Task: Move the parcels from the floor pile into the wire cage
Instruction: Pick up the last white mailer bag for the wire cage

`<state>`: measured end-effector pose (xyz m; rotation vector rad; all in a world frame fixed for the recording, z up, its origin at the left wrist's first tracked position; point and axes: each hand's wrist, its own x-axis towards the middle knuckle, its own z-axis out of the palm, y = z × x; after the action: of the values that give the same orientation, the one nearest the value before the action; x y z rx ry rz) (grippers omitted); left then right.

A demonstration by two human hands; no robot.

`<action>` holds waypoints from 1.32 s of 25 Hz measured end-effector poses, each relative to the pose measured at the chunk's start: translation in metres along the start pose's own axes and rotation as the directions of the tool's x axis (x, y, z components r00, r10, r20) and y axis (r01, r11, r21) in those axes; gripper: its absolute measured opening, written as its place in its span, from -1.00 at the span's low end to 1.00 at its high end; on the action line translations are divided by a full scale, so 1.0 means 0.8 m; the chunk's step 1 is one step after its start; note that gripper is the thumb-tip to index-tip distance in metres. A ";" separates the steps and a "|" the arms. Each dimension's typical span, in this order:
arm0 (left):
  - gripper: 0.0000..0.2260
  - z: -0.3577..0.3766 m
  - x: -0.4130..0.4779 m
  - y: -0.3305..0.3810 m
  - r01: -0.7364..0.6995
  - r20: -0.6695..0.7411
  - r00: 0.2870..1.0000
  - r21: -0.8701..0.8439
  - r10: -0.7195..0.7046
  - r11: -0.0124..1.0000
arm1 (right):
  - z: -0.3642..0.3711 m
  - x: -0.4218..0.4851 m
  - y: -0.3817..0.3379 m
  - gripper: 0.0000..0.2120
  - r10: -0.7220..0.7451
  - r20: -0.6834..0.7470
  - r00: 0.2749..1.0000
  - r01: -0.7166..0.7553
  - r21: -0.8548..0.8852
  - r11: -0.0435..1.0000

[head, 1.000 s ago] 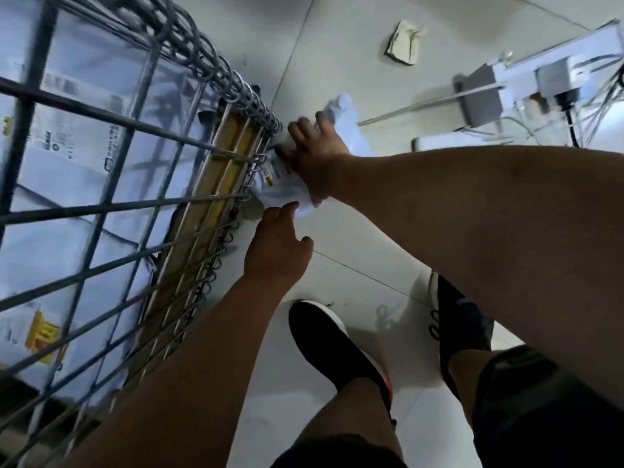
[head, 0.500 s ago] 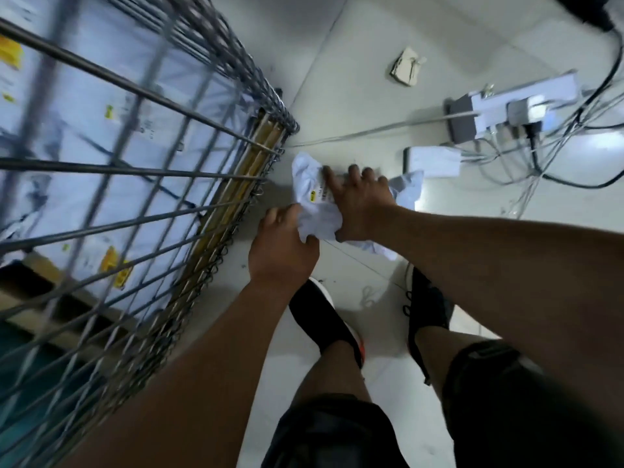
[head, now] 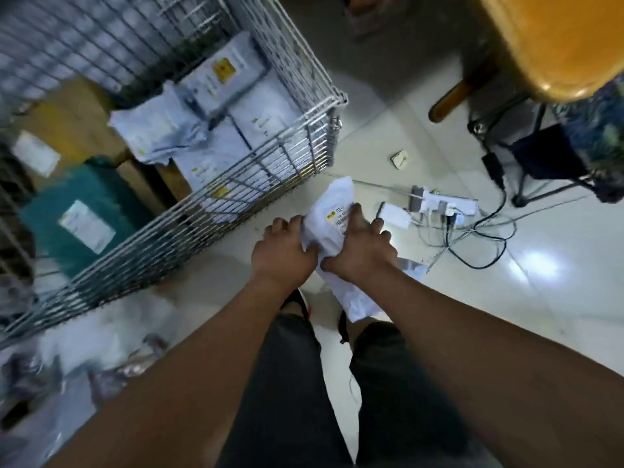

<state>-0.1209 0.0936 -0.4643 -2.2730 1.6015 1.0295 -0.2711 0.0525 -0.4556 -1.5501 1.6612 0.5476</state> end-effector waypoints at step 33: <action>-0.38 -0.309 -0.025 -0.333 0.163 -0.344 0.897 -0.325 -0.277 0.931 | -0.168 -0.006 -0.493 0.17 -0.671 0.138 0.729 0.520 -0.749 0.411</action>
<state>0.2178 0.0919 -0.3309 -2.9313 1.3290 0.8410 0.0767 -0.1109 -0.2938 -2.7378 0.8193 0.7476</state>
